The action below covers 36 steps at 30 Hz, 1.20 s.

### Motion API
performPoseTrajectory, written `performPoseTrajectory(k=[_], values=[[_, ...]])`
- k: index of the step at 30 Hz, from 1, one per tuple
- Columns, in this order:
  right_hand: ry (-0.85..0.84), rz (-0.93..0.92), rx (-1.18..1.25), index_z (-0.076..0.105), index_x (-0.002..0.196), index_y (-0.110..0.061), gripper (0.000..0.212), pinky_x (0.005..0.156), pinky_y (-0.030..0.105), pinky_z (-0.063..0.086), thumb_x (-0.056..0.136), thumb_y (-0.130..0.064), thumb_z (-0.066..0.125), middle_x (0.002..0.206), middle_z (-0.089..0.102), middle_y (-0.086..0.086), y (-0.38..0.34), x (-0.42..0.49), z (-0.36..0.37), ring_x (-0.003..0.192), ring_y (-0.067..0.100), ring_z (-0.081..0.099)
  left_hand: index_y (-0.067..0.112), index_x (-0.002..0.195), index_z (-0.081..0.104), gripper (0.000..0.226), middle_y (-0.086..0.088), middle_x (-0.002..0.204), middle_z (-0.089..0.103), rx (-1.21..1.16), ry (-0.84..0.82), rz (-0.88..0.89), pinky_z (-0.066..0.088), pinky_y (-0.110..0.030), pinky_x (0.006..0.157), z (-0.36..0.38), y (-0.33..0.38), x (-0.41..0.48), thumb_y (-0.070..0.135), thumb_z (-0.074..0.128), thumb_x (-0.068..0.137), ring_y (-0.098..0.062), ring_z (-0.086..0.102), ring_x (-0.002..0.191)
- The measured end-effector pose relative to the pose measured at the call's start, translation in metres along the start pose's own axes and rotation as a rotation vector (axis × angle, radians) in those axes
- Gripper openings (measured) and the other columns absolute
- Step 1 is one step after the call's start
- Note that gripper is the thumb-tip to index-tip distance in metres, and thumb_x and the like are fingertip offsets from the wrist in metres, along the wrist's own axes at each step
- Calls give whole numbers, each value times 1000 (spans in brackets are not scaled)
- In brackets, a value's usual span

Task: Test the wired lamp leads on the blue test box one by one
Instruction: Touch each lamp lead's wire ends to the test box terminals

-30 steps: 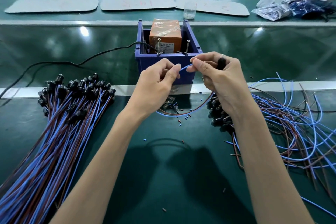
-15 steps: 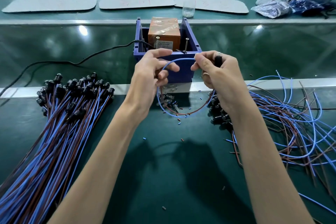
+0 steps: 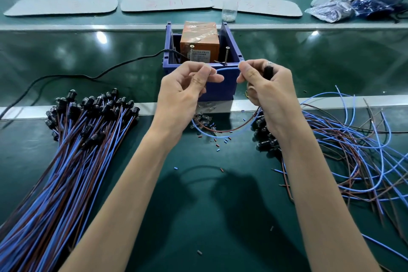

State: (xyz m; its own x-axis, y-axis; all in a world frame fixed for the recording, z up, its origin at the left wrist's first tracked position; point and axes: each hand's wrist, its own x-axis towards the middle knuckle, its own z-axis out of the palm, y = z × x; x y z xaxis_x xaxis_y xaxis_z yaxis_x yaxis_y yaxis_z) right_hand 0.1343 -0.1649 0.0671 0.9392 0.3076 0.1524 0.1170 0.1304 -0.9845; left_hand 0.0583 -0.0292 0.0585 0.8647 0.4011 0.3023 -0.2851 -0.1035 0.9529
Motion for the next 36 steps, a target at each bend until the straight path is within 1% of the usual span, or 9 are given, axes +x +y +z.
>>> performPoseTrajectory(k=[6, 10, 16, 19, 22, 25, 31, 34, 36], values=[[34, -1, 3, 62, 79, -11, 15, 39, 12, 26, 93, -14, 62, 54, 59, -10, -2, 0, 0, 40, 3, 29, 18, 78, 70, 32, 7, 98, 75, -16, -59, -8, 42, -17, 78, -3, 3, -1, 17, 47, 100, -4, 55, 78], [59, -22, -22, 63, 78, -13, 15, 41, 8, 28, 93, -14, 63, 59, 61, -8, -2, 0, -2, 39, -1, 38, 16, 76, 62, 32, 5, 99, 72, -4, -117, 3, 50, -17, 73, -2, 3, -1, 17, 42, 102, -6, 66, 99], [-9, -94, -243, 66, 75, -20, 14, 49, 11, 32, 89, -20, 68, 68, 69, -4, 2, -1, -3, 43, -1, 43, 19, 72, 61, 33, 10, 95, 68, 47, -32, -21, 55, -24, 76, 1, -6, 2, 25, 45, 100, -2, 64, 91], [-75, -107, -259, 65, 75, -21, 15, 50, 9, 34, 90, -19, 67, 71, 70, -5, 3, -1, 0, 46, -3, 47, 23, 72, 64, 30, 14, 77, 66, 59, 56, 25, 51, -30, 80, 1, -8, 3, 34, 49, 96, -5, 59, 81], [-97, -102, -243, 64, 76, -19, 15, 46, 9, 32, 91, -18, 65, 64, 67, -11, 3, -3, 2, 43, -1, 42, 20, 75, 63, 33, 13, 54, 45, -37, 174, 22, 39, -20, 56, 0, -7, 5, 28, 45, 101, -6, 41, 54], [-76, -78, -162, 63, 78, -16, 14, 42, 8, 29, 92, -15, 64, 73, 71, -1, 1, -4, 2, 40, 0, 42, 13, 90, 65, 36, 12, 55, 30, -224, 162, -87, 26, -14, 48, 0, -4, 7, 28, 36, 104, -3, 24, 48], [-41, -39, -91, 63, 80, -16, 12, 42, 8, 29, 92, -13, 64, 70, 70, 0, -2, -3, 0, 40, -1, 44, 0, 130, 49, 34, 6, 77, 67, -396, 40, -206, 41, -10, 60, 7, -1, 7, -2, 32, 101, 0, 47, 59], [-39, -20, -48, 64, 80, -16, 12, 42, 9, 29, 91, -15, 65, 68, 70, -2, -1, -3, 0, 39, 0, 37, -3, 136, 40, 35, 2, 85, 76, -484, 26, -205, 47, -9, 65, 9, -2, 5, -4, 33, 101, -2, 58, 62], [-44, -3, -24, 65, 80, -16, 11, 41, 11, 28, 91, -16, 65, 68, 70, -2, -1, -3, -1, 39, 1, 32, -2, 124, 48, 25, -1, 89, 76, -525, 44, -242, 50, -9, 65, 8, -1, 4, 1, 38, 101, -5, 66, 66]])
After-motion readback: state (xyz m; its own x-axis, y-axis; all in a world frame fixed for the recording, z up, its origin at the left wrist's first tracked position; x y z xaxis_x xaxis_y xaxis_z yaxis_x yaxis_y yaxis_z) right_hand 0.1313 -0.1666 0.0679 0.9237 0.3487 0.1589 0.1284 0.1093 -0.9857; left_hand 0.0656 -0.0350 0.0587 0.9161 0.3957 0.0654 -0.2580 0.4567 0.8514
